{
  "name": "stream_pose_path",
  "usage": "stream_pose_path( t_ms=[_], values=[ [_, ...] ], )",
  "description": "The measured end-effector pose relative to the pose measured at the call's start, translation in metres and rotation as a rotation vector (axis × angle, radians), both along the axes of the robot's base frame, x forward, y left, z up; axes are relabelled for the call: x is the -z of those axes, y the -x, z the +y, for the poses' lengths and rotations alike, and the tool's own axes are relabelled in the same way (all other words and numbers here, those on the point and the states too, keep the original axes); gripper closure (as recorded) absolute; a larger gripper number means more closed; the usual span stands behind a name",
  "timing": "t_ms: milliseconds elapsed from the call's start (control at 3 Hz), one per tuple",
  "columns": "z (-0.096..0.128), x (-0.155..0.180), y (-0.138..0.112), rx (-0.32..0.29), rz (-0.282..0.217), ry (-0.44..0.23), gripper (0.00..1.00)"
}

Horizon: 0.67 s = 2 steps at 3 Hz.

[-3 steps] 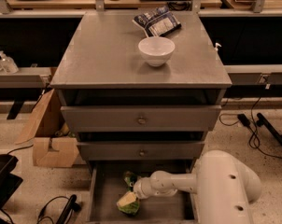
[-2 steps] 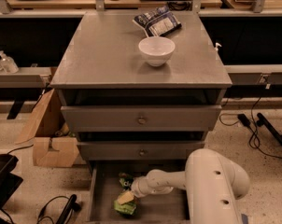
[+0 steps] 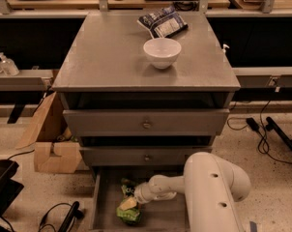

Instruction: Pick green rice chip bag from bottom drawer and place on counter

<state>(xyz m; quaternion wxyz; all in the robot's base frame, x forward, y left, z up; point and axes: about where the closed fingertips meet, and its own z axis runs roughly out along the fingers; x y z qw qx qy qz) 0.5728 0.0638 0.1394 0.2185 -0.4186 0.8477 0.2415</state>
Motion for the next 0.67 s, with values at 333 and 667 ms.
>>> stream_pose_path(
  t_ms=[333,667],
  values=[
    [0.0001,-0.0001,0.0001,0.000,0.000,0.000,0.95],
    [0.0008,0.0004,0.0008,-0.001,0.001,0.000,1.00]
  ],
)
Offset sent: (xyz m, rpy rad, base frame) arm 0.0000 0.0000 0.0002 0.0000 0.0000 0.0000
